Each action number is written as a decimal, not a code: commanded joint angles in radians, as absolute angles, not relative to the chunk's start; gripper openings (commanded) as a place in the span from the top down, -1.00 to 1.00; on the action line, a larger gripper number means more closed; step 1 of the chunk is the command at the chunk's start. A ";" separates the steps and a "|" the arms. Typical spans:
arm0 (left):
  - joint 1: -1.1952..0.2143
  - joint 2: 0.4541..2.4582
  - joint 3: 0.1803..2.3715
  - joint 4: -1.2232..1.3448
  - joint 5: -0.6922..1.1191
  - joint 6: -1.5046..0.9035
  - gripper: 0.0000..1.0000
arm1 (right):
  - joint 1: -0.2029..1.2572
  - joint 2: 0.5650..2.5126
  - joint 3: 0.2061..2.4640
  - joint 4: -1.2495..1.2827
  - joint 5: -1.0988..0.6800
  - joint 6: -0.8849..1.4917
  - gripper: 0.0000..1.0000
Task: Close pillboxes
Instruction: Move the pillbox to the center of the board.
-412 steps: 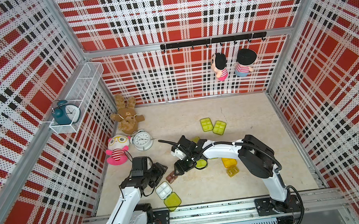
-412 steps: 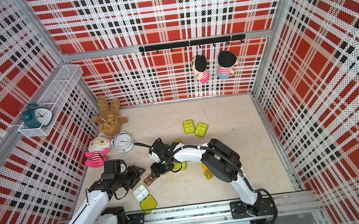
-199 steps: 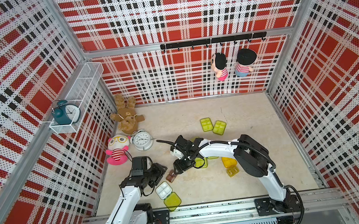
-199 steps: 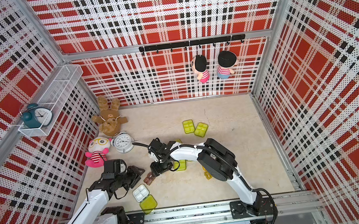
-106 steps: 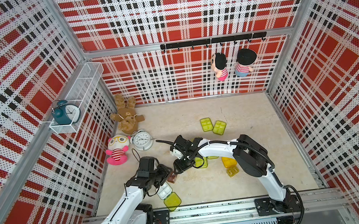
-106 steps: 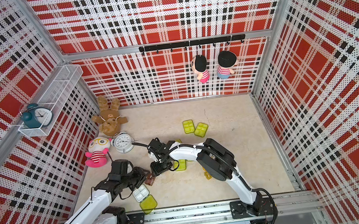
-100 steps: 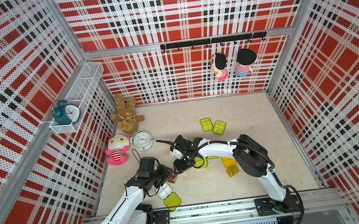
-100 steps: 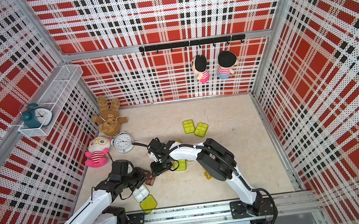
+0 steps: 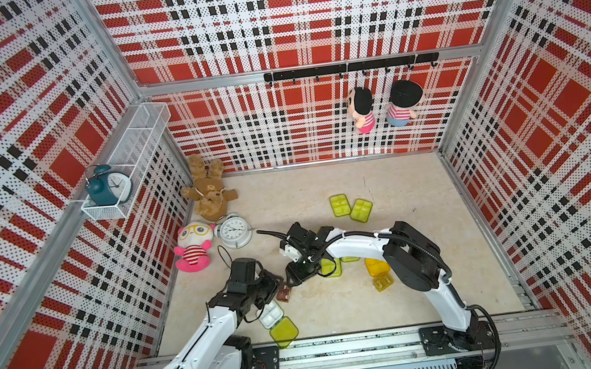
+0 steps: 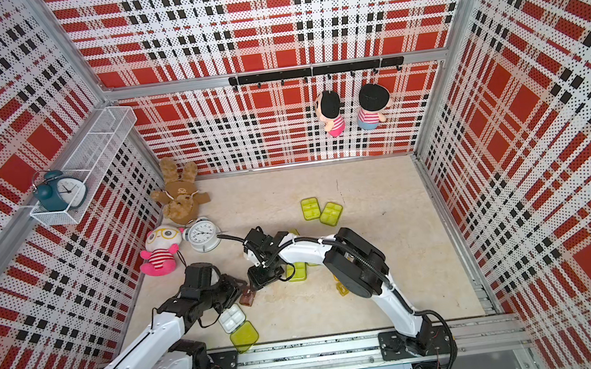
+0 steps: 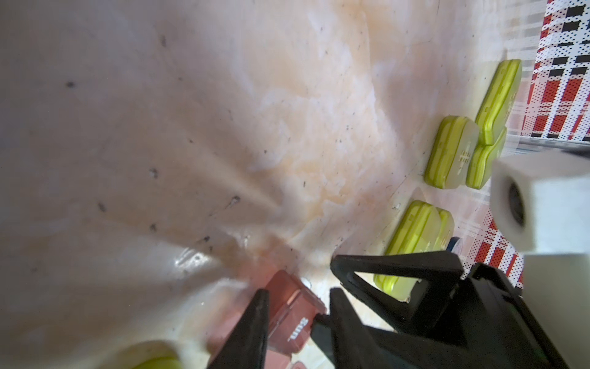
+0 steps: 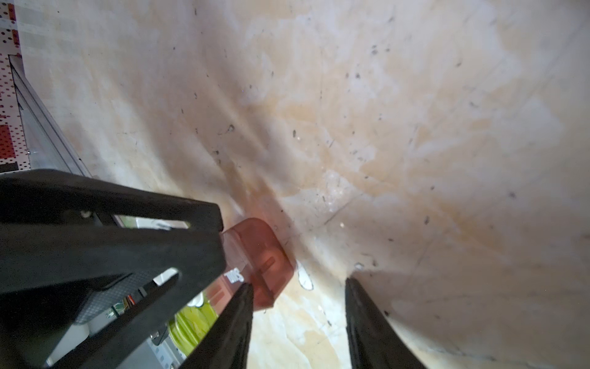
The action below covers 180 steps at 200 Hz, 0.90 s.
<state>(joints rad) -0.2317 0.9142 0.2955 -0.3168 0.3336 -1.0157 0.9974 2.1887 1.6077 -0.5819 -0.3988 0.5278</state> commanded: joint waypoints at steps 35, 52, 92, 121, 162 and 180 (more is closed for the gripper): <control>-0.305 0.935 0.253 -0.215 0.313 -1.065 0.27 | 0.967 2.131 1.526 -0.578 -0.339 0.529 0.00; -0.326 0.942 0.246 -0.197 0.305 -1.074 0.27 | 0.955 2.083 1.489 -0.556 -0.341 0.532 -0.01; -0.351 0.945 0.242 -0.173 0.295 -1.092 0.27 | 0.948 2.043 1.450 -0.549 -0.345 0.537 -0.03; -0.378 0.939 0.224 -0.141 0.280 -1.122 0.27 | 0.939 2.013 1.403 -0.526 -0.354 0.546 -0.03; -0.425 0.943 0.186 -0.057 0.260 -1.182 0.27 | 0.938 1.992 1.385 -0.530 -0.362 0.543 -0.03; -0.455 0.964 0.183 -0.017 0.246 -1.207 0.27 | 0.937 1.985 1.375 -0.531 -0.365 0.545 -0.04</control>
